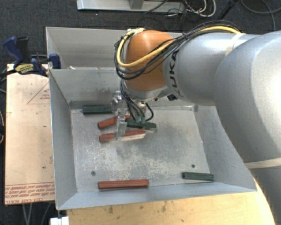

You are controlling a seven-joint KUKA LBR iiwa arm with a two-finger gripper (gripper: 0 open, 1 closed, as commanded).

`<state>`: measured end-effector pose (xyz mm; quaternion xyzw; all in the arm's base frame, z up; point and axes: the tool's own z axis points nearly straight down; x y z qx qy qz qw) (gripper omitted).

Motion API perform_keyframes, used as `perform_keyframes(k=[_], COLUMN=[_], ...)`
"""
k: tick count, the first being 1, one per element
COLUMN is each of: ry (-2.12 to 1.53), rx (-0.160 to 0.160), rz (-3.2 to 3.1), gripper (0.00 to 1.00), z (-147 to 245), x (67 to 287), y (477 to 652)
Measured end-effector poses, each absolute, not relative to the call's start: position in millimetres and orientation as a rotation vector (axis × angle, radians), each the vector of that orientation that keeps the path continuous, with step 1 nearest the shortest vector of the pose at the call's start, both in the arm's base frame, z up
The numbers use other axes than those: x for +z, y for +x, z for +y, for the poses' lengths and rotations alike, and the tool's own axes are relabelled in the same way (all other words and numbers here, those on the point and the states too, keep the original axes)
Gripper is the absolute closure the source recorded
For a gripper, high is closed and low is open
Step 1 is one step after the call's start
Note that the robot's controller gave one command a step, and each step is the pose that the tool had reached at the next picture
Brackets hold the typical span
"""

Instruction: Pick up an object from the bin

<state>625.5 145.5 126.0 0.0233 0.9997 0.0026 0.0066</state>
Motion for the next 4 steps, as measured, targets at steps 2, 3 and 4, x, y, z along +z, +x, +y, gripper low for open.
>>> perform_keyframes(k=[2, 3, 4], ry=[0.146, 0.081, -0.006], rx=[0.005, 0.001, 0.004], rz=[3.137, 3.141, 3.132], gripper=[1.0, 1.0, 1.0], z=[175.3, 172.9, 189.1], x=[71.2, 80.9, 251.9], y=[591.7, 580.1, 638.4])
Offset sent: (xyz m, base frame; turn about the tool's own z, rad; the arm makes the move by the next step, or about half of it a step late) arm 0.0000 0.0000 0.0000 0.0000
